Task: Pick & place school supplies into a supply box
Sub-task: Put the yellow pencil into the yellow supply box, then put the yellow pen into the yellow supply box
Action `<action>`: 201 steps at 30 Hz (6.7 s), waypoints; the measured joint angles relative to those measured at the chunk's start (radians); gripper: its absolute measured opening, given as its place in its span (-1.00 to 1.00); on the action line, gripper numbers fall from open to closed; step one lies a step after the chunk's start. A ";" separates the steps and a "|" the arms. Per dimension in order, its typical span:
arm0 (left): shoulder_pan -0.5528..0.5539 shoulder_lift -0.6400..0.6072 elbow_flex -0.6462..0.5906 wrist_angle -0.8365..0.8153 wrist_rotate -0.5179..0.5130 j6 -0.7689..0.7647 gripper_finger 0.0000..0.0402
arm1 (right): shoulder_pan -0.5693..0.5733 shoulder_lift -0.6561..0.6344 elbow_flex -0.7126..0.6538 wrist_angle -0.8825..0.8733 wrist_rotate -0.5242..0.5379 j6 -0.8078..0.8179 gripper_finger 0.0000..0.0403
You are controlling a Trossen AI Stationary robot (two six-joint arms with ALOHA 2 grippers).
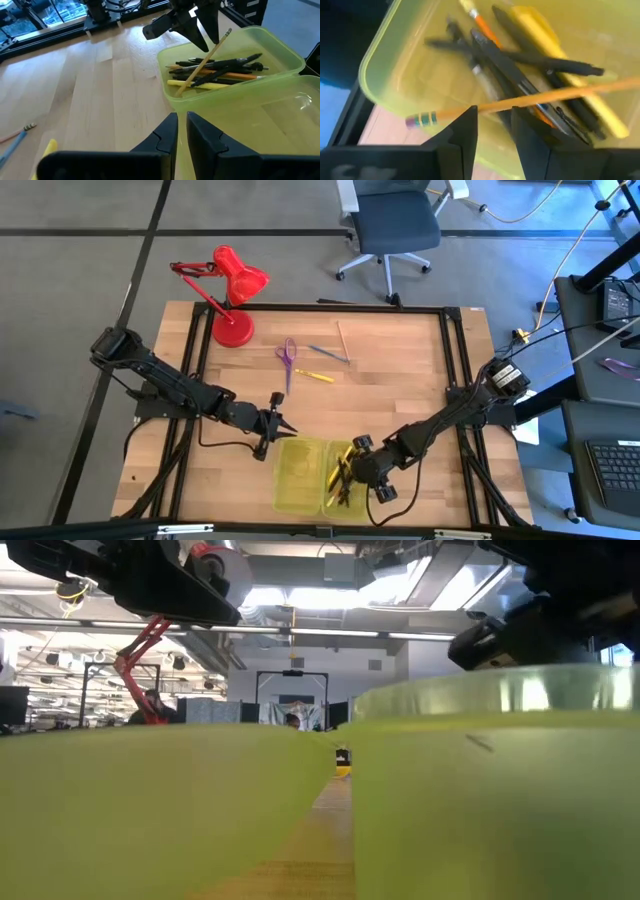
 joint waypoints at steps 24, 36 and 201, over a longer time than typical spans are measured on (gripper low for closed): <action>0.000 0.000 0.000 -0.007 -0.006 0.032 -0.84 | -0.048 -0.033 0.038 -0.096 -0.004 -0.023 -0.39; 0.149 -0.029 0.001 -0.135 -0.153 -0.134 -0.85 | -0.280 -0.307 -0.066 -0.098 0.005 -0.222 -0.39; 0.282 -0.026 0.000 -0.111 -0.157 0.050 -0.16 | -0.253 -0.075 -0.155 0.083 -0.378 -0.249 -0.74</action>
